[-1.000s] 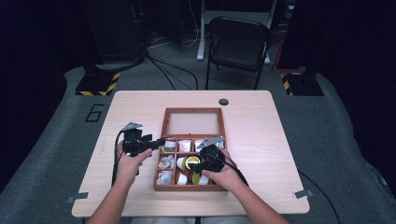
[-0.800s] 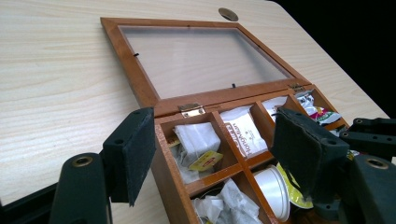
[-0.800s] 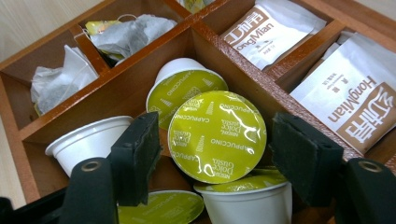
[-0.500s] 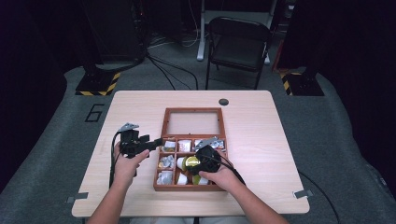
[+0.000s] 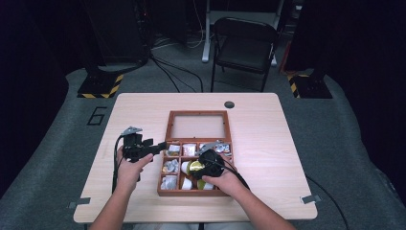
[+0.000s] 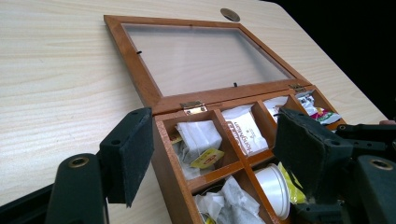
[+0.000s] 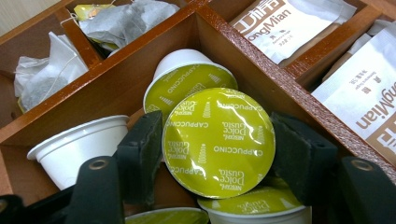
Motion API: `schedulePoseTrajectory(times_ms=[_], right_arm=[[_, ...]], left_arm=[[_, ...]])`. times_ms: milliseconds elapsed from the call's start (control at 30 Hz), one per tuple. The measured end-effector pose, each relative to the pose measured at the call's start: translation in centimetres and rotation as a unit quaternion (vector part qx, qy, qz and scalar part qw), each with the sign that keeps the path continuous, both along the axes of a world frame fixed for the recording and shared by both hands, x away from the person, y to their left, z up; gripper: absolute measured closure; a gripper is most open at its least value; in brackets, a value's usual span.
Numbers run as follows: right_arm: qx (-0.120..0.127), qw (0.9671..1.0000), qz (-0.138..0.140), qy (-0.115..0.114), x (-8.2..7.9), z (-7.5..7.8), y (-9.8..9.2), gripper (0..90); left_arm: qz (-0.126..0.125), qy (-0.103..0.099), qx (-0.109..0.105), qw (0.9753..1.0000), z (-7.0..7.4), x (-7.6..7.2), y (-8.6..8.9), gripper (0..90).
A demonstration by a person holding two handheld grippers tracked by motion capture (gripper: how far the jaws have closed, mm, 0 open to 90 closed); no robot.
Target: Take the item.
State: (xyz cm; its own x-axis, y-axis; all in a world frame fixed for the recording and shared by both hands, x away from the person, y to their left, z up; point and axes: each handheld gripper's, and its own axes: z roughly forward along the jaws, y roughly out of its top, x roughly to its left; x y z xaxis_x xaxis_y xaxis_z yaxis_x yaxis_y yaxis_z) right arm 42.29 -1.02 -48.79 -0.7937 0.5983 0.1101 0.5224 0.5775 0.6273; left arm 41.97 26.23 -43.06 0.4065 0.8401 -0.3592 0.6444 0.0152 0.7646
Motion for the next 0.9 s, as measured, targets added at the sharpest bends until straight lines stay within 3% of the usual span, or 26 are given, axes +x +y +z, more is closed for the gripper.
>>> schedulePoseTrajectory(times_ms=[433,667,900], right_arm=[[0.008,0.9999,-0.005,0.01,0.0,0.2,-0.1,37.6],[0.029,0.9995,0.002,0.009,-0.3,1.8,-0.2,37.7],[0.034,0.9994,0.01,-0.002,-0.8,3.2,-0.5,37.7]], left_arm=[[0.004,0.001,-0.002,1.0,-0.1,0.1,0.2,28.6],[0.007,0.002,-0.004,1.0,0.0,0.1,0.3,28.7],[0.006,0.002,-0.006,1.0,0.1,0.2,0.4,28.8]])
